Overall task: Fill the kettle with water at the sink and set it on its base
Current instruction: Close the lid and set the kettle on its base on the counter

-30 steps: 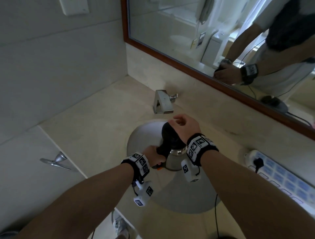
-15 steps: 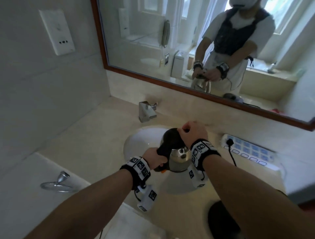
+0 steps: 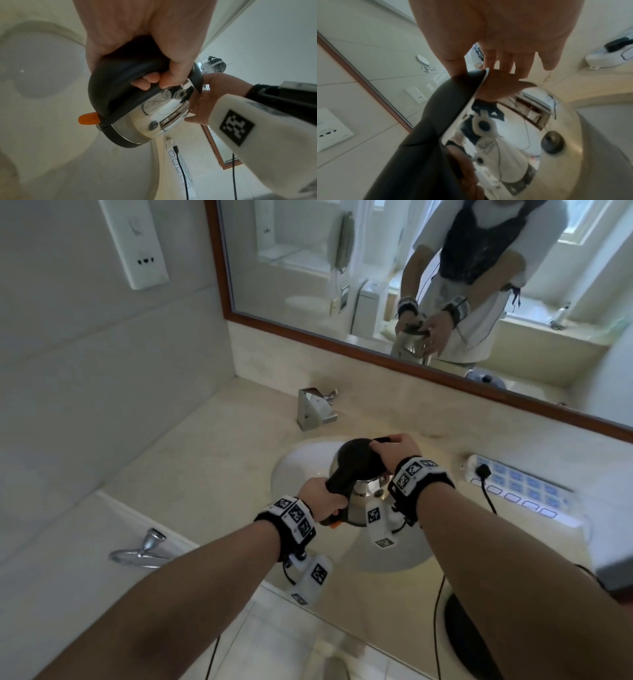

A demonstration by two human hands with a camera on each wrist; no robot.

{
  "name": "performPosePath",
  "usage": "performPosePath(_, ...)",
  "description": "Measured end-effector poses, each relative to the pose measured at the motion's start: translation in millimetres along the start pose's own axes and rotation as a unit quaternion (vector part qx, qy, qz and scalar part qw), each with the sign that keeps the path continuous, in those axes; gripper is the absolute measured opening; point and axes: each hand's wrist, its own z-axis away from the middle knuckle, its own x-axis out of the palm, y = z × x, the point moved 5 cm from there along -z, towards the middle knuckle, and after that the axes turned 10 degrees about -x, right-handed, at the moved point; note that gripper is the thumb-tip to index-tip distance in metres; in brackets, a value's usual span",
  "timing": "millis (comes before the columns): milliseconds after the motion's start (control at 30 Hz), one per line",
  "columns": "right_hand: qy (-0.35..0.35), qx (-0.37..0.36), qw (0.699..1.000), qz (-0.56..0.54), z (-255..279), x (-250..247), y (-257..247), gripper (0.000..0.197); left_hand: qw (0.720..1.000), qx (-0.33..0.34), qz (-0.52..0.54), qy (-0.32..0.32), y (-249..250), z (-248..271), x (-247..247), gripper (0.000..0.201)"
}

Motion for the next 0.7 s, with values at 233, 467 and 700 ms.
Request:
performPosePath(233,0.011,0.001,1.000,-0.018,-13,-7,7,0.051,0.999,-0.001,-0.045,-0.022,18,-7,-3,0.005)
performPosePath(467,0.022,-0.013,1.000,-0.003,10,-31,28,0.051,0.995,0.021,-0.089,-0.035,21,13,11,0.010)
performPosePath(700,0.052,-0.048,0.997,-0.032,68,-118,52,0.045,0.986,0.087,-0.110,-0.086,52,67,51,0.005)
